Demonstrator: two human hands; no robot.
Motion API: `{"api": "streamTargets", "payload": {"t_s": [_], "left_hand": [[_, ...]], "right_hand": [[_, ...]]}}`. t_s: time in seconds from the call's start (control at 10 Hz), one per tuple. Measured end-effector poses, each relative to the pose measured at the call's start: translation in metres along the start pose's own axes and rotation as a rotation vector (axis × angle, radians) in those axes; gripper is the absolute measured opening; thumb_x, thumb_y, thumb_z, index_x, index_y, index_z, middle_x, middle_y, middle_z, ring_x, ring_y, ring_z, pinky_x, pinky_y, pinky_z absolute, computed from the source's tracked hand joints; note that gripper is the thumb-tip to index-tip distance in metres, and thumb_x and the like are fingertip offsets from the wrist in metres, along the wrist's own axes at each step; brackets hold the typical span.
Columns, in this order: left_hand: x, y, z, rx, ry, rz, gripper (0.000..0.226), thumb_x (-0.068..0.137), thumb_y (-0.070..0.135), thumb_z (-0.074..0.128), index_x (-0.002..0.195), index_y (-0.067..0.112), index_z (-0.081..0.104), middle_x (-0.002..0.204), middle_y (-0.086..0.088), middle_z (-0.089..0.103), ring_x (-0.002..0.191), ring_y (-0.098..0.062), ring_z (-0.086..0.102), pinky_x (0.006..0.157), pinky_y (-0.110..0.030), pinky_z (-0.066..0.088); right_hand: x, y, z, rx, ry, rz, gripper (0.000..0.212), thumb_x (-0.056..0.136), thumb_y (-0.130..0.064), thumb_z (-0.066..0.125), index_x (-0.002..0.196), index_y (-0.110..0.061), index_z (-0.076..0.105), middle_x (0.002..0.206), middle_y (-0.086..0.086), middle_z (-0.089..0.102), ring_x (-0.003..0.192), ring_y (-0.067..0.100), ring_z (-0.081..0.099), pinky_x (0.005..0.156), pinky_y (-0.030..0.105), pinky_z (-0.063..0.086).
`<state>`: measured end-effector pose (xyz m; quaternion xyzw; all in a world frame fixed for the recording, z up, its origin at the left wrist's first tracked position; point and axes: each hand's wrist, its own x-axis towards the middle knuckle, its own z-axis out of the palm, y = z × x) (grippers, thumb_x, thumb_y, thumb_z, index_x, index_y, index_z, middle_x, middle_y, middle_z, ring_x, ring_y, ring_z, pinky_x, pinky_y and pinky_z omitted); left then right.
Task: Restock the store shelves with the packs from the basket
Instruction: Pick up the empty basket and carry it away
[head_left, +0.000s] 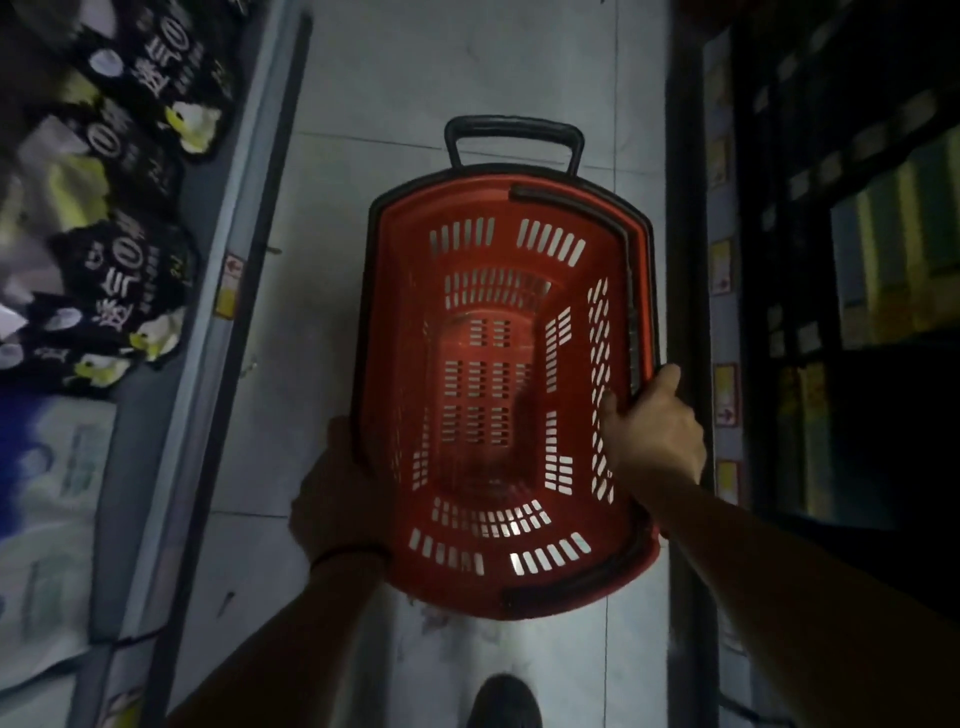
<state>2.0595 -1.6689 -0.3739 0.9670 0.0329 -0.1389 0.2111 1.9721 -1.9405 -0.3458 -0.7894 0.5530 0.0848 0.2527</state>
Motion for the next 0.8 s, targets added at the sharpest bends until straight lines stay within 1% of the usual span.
{"api": "streamTargets", "payload": {"t_s": [0.1, 0.2, 0.3, 0.4, 0.5, 0.6, 0.7, 0.8], "left_hand": [[0.040, 0.036, 0.002, -0.023, 0.004, 0.027, 0.022, 0.103, 0.054, 0.042, 0.115, 0.035, 0.043, 0.075, 0.003, 0.063, 0.061, -0.024, 0.062, 0.067, -0.045, 0.059], [0.077, 0.063, 0.003, -0.031, 0.004, 0.018, 0.025, 0.102, 0.053, 0.043, 0.116, 0.032, 0.045, 0.076, 0.002, 0.063, 0.061, -0.023, 0.060, 0.064, -0.038, 0.052], [0.105, 0.085, 0.004, -0.044, -0.015, 0.021, 0.026, 0.102, 0.053, 0.047, 0.119, 0.033, 0.045, 0.079, 0.003, 0.064, 0.062, -0.021, 0.057, 0.064, -0.035, 0.046], [0.123, 0.094, 0.003, -0.038, -0.007, 0.019, 0.031, 0.101, 0.054, 0.046, 0.125, 0.034, 0.045, 0.079, 0.005, 0.063, 0.062, -0.021, 0.055, 0.066, -0.036, 0.047], [0.131, 0.098, 0.003, -0.032, 0.002, 0.030, 0.035, 0.099, 0.054, 0.048, 0.127, 0.034, 0.045, 0.080, 0.004, 0.065, 0.063, -0.022, 0.058, 0.066, -0.037, 0.049], [0.134, 0.105, 0.002, -0.043, -0.037, 0.034, 0.032, 0.100, 0.055, 0.047, 0.123, 0.034, 0.046, 0.081, 0.006, 0.065, 0.063, -0.018, 0.058, 0.065, -0.036, 0.048], [0.142, 0.096, 0.011, -0.048, -0.117, -0.031, 0.034, 0.097, 0.062, 0.047, 0.120, 0.038, 0.044, 0.086, 0.006, 0.066, 0.070, -0.024, 0.066, 0.072, -0.044, 0.058], [0.146, 0.090, 0.004, -0.159, -0.298, -0.111, 0.065, 0.084, 0.077, 0.042, 0.140, 0.044, 0.037, 0.112, -0.004, 0.067, 0.095, -0.032, 0.069, 0.090, -0.055, 0.057]], "right_hand": [[0.041, -0.035, -0.011, -0.025, 0.004, 0.016, 0.055, 0.103, -0.044, 0.062, 0.142, -0.019, 0.032, 0.120, 0.014, 0.068, 0.058, 0.010, 0.047, 0.046, 0.024, 0.035], [0.078, -0.065, -0.016, -0.033, 0.002, 0.014, 0.058, 0.102, -0.045, 0.063, 0.145, -0.021, 0.030, 0.121, 0.014, 0.068, 0.073, 0.018, 0.056, 0.054, 0.030, 0.044], [0.106, -0.084, -0.021, -0.038, 0.009, 0.007, 0.059, 0.102, -0.045, 0.063, 0.145, -0.020, 0.030, 0.120, 0.014, 0.068, 0.073, 0.019, 0.057, 0.052, 0.029, 0.043], [0.122, -0.097, -0.022, -0.060, 0.012, 0.006, 0.060, 0.102, -0.045, 0.063, 0.145, -0.020, 0.030, 0.120, 0.014, 0.069, 0.074, 0.019, 0.057, 0.055, 0.030, 0.044], [0.131, -0.102, -0.022, -0.075, -0.006, 0.041, 0.058, 0.102, -0.044, 0.063, 0.143, -0.021, 0.029, 0.117, 0.013, 0.068, 0.069, 0.016, 0.055, 0.049, 0.027, 0.040], [0.138, -0.107, -0.025, -0.063, -0.031, 0.041, 0.057, 0.102, -0.044, 0.063, 0.141, -0.022, 0.028, 0.118, 0.013, 0.068, 0.070, 0.018, 0.057, 0.053, 0.031, 0.046], [0.139, -0.111, -0.039, -0.054, -0.183, 0.001, 0.068, 0.105, -0.046, 0.059, 0.153, -0.015, 0.023, 0.131, 0.020, 0.066, 0.088, 0.031, 0.067, 0.068, 0.030, 0.048], [0.142, -0.113, -0.069, -0.043, -0.399, -0.016, 0.092, 0.103, -0.059, 0.052, 0.164, -0.008, 0.006, 0.150, 0.029, 0.051, 0.130, 0.046, 0.060, 0.099, 0.041, 0.052]]}}
